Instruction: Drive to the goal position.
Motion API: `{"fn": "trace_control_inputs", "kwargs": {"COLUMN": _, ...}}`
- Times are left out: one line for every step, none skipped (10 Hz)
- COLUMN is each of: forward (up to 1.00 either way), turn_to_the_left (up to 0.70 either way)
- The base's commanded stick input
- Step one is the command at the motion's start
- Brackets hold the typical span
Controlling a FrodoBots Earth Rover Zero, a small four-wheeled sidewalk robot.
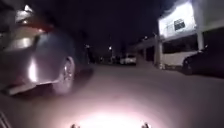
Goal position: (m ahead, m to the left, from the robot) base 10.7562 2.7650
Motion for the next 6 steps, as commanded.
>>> {"fn": "trace_control_inputs", "kwargs": {"forward": 1.0, "turn_to_the_left": -0.31}}
{"fn": "trace_control_inputs", "kwargs": {"forward": 1.0, "turn_to_the_left": -0.29}}
{"fn": "trace_control_inputs", "kwargs": {"forward": 1.0, "turn_to_the_left": -0.26}}
{"fn": "trace_control_inputs", "kwargs": {"forward": 1.0, "turn_to_the_left": -0.23}}
{"fn": "trace_control_inputs", "kwargs": {"forward": 1.0, "turn_to_the_left": -0.21}}
{"fn": "trace_control_inputs", "kwargs": {"forward": 1.0, "turn_to_the_left": -0.18}}
